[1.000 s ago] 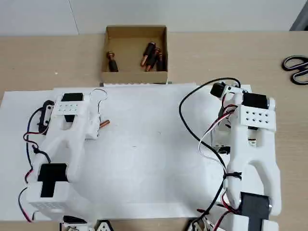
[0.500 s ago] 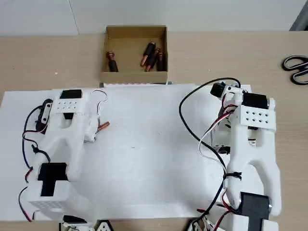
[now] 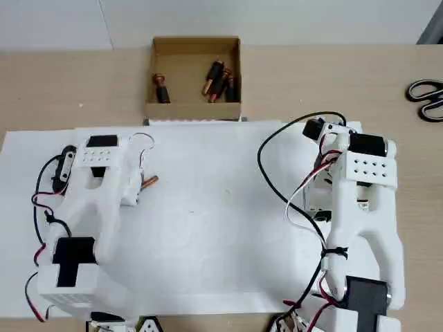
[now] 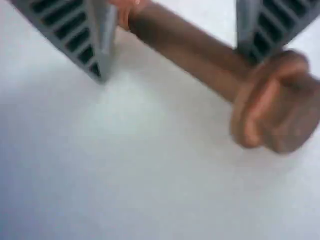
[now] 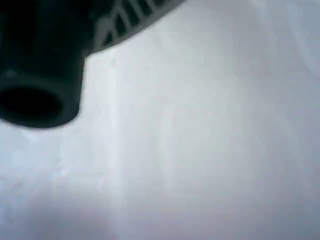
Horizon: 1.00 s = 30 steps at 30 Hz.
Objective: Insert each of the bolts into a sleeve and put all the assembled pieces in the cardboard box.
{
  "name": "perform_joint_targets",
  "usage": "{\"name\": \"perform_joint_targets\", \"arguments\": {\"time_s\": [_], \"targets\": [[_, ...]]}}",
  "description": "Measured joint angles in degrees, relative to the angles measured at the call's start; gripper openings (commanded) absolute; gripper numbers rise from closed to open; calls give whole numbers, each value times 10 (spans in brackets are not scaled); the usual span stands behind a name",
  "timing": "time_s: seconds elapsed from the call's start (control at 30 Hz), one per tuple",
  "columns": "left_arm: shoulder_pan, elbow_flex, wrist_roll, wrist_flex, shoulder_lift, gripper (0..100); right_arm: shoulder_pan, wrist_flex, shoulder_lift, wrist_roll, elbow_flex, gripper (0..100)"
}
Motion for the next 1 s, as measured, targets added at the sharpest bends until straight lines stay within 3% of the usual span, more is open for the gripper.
{"name": "perform_joint_targets", "arguments": {"time_s": [0.1,0.33,0.63,1.0], "targets": [[0,12,-14,-17,-2,156,0,0,0,0,0,4],[1,11,-9,-33,-2,20,0,0,0,0,0,4],[2,11,-9,-41,-3,8,0,0,0,0,0,4],[-1,-74,-132,89,7,8,0,0,0,0,0,4]]}}
